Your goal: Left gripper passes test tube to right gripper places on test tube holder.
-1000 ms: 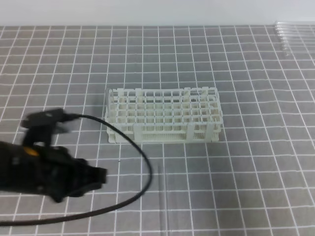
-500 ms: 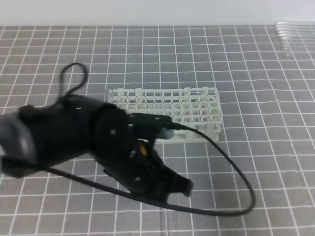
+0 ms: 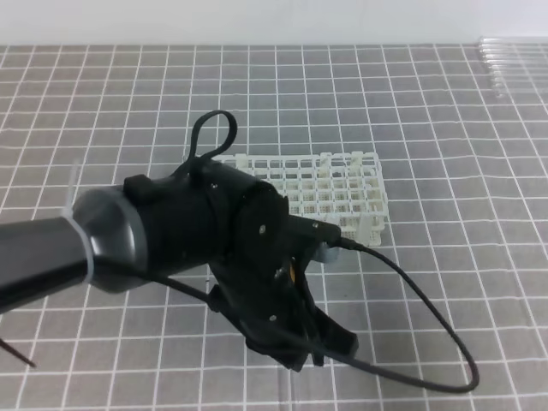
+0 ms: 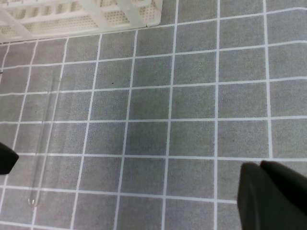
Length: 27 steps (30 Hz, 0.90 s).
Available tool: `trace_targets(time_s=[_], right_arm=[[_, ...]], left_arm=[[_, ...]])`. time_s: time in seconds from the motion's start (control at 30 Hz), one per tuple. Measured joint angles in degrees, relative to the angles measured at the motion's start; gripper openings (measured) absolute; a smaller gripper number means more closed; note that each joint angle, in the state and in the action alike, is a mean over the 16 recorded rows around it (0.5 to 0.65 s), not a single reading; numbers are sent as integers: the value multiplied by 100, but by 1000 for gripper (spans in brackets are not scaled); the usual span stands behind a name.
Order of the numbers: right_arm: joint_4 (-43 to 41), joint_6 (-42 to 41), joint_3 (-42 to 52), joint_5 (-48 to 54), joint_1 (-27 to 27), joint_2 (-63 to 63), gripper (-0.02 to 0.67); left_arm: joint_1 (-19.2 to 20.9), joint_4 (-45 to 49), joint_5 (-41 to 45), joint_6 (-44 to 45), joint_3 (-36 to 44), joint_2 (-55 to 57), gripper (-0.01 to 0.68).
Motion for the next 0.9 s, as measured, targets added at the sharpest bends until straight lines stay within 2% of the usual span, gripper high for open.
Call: trace_targets(time_s=[0.43,0.6,0.9], right_arm=[[3,-4,0,9,0,0,-13],[4,-4,0,9,0,0,-13],[12,-4,0,9,0,0,-13]], left_arm=[[7,133,0,-172,-10,192,371],[-105,288,-89,-609,-12,281,409],[-413,713,-165,-1397,-29,469,425]])
